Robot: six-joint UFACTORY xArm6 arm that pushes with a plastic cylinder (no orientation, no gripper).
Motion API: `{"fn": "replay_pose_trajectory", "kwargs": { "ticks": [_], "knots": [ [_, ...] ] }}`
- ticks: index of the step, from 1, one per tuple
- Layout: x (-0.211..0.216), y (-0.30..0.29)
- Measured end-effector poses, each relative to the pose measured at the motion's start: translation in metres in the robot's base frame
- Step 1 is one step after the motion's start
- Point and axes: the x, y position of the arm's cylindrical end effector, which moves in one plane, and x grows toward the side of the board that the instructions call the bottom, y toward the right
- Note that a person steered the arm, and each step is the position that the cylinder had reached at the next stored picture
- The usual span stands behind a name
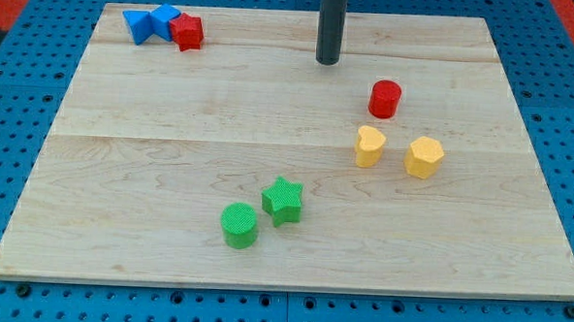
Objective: Move red circle to the top of yellow heart
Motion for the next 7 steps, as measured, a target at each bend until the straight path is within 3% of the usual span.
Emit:
{"fn": "replay_pose_trajectory", "kwargs": {
  "ticks": [3, 4, 5, 6, 7],
  "knots": [
    [0.006, -0.001],
    [0.006, 0.023],
    [0.050, 0.076],
    [0.087, 0.075],
    [0.089, 0.104]
  ]
}}
